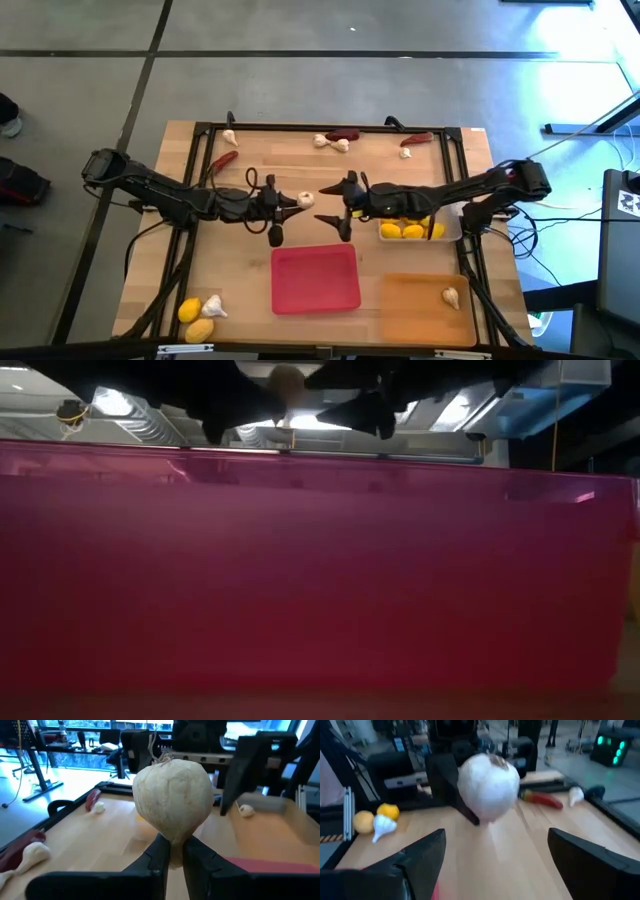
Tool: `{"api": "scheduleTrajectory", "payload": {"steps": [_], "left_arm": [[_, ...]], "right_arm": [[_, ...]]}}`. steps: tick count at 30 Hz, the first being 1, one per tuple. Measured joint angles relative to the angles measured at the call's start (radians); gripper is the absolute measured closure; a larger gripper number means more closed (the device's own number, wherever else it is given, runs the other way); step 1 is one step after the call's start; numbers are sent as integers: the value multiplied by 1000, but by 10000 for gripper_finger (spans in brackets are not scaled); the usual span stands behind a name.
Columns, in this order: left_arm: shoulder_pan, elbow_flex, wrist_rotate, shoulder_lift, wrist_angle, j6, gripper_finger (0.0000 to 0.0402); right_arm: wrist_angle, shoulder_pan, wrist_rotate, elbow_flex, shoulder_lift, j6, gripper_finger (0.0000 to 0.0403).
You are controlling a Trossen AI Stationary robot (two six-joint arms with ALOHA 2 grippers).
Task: Sort produce into baskets
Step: Put the white garlic into the orange bin
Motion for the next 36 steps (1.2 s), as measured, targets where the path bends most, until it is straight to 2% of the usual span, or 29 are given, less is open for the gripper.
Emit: {"api": "scheduleTrajectory", "payload": {"steps": [4, 11, 16, 26, 31, 36], "left_arm": [[0, 0, 2, 0, 10, -4, 359], [0, 0, 3, 0, 33, -5, 357], [0, 0, 24, 0, 55, -1, 357], [1, 0, 47, 0, 59, 3, 357], [1, 0, 47, 0, 56, 4, 357], [0, 0, 47, 0, 49, 9, 357]], "right_arm": [[123, 0, -17, 0, 45, -13, 59], [235, -7, -25, 1, 66, -19, 58], [240, -37, -47, 1, 66, 6, 58], [281, -61, -162, 43, 91, 9, 58], [221, -60, -174, 113, 164, -12, 58], [218, -60, -174, 133, 165, -13, 73]]}}
